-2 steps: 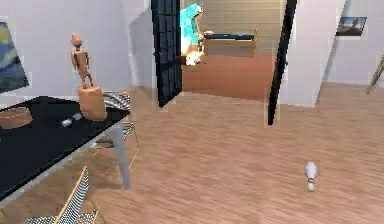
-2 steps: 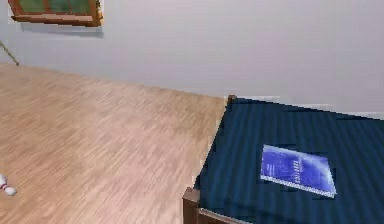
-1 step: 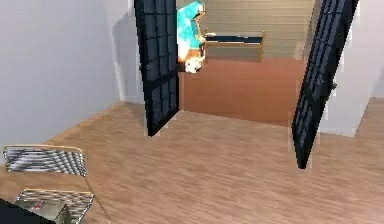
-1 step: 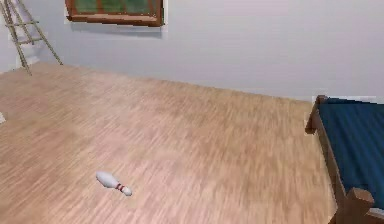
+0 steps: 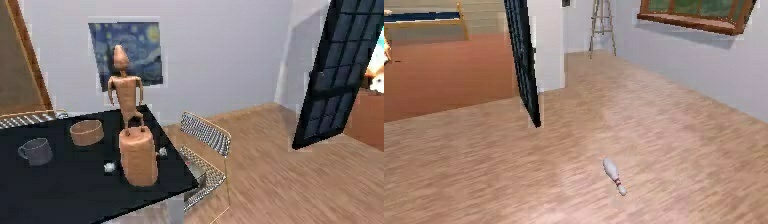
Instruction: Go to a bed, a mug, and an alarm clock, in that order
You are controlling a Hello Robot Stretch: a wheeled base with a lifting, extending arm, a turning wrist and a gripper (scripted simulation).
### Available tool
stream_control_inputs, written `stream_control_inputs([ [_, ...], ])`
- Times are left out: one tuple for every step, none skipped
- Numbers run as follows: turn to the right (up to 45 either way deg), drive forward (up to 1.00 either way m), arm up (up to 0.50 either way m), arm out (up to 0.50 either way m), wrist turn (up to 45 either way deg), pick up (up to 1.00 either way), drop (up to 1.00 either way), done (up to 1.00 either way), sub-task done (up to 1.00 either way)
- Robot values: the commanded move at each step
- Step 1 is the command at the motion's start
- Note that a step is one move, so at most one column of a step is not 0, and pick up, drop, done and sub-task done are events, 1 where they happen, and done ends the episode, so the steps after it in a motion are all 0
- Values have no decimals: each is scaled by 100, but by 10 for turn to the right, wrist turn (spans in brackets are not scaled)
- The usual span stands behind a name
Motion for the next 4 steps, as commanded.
stream_control_inputs([
  [-390, 0, 0, 0, 0, 0, 0, 0, 0],
  [0, 0, 0, 0, 0, 0, 0, 0, 100],
  [-450, 0, 0, 0, 0, 0, 0, 0, 0],
  [-450, 0, 0, 0, 0, 0, 0, 0, 0],
])
